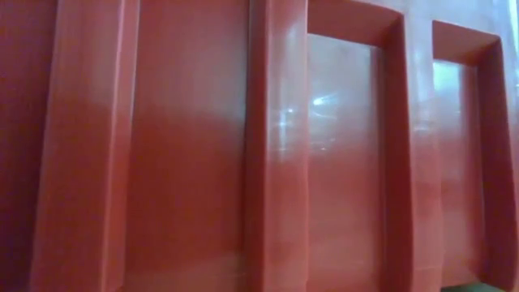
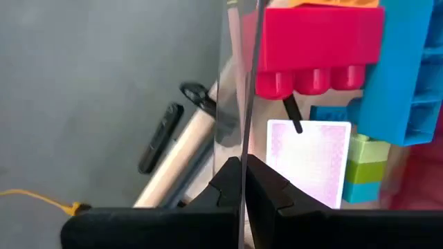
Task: Sort blocks
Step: Move the transparent bin from the top left to the bottom left
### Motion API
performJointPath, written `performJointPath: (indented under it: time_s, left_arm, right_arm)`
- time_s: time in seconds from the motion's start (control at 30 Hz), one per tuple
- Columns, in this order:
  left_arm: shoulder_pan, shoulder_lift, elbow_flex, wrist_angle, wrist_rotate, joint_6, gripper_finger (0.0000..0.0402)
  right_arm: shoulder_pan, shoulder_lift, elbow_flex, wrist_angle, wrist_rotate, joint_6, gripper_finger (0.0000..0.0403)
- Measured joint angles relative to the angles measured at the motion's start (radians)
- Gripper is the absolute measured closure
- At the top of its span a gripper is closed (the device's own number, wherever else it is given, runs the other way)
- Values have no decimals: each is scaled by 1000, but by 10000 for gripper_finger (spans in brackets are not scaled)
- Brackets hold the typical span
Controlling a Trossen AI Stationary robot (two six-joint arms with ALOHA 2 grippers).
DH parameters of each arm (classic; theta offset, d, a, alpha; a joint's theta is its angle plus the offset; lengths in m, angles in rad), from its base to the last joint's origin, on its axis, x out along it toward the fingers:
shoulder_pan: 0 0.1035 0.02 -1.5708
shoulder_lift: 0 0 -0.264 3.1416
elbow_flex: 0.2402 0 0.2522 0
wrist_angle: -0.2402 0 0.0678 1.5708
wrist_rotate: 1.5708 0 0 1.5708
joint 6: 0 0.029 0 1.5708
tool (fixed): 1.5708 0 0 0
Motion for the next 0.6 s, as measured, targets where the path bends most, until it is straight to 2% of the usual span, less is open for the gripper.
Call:
performJointPath:
  time_s: [0.3,0.6]
  left_arm:
    - [13,-36,1,29,45,-8,401]
    - [12,-74,1,176,81,-59,401]
  right_arm:
    - [0,0,0,3,0,8,403]
    - [0,0,0,3,26,9,403]
